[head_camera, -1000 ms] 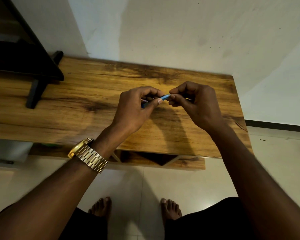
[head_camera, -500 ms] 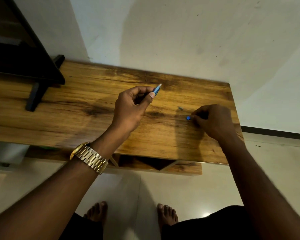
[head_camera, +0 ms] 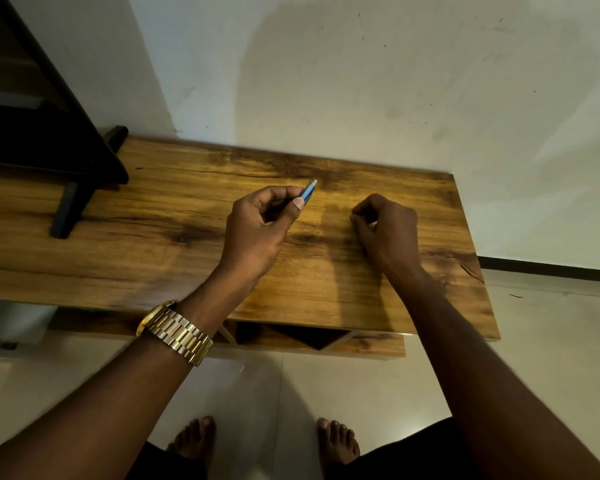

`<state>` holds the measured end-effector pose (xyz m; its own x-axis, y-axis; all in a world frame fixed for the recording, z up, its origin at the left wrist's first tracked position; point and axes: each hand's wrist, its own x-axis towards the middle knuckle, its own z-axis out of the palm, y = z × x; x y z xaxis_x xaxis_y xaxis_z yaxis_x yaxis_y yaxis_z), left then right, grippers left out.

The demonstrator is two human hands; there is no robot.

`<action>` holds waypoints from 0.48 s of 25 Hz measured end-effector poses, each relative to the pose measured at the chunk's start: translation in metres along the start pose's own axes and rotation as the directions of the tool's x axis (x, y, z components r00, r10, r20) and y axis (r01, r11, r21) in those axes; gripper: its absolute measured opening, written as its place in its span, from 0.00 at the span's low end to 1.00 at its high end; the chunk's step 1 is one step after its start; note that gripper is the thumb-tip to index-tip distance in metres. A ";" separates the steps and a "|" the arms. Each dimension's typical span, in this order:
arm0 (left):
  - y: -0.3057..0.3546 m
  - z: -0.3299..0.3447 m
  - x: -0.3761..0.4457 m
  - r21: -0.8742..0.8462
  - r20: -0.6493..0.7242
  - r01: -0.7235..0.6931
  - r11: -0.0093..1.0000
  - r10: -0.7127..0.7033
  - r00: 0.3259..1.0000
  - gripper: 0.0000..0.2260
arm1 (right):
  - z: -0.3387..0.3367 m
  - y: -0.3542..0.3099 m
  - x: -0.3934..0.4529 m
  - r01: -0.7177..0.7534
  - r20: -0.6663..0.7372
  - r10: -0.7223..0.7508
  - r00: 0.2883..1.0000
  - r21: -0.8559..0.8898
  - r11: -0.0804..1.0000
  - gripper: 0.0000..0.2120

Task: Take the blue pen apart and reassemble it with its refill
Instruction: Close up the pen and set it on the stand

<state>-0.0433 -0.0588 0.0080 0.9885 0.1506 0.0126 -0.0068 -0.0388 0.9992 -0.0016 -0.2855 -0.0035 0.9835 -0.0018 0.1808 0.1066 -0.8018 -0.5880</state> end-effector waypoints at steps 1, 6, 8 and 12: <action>0.000 -0.001 0.000 0.010 0.000 -0.008 1.000 0.008 1.000 0.08 | -0.001 -0.006 -0.002 -0.012 -0.028 0.017 0.999 0.165 0.986 0.04; 0.006 0.002 -0.001 0.115 0.024 -0.098 0.989 0.096 0.995 0.08 | -0.006 -0.029 -0.011 0.023 -0.040 0.010 0.999 0.738 0.674 0.06; 0.007 0.004 -0.003 0.154 0.045 -0.117 0.981 0.111 0.993 0.08 | -0.007 -0.031 -0.012 0.031 -0.012 -0.033 0.999 0.747 0.664 0.07; 0.008 0.005 -0.005 0.191 0.070 -0.125 0.974 0.114 0.991 0.08 | -0.007 -0.030 -0.013 0.051 0.018 -0.090 0.996 0.710 0.703 0.08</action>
<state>-0.0478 -0.0652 0.0160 0.9895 0.0758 0.1233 -0.1014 -0.2456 0.9641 -0.0182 -0.2659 0.0171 0.9723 0.0816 0.2190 0.2287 -0.1392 -0.9635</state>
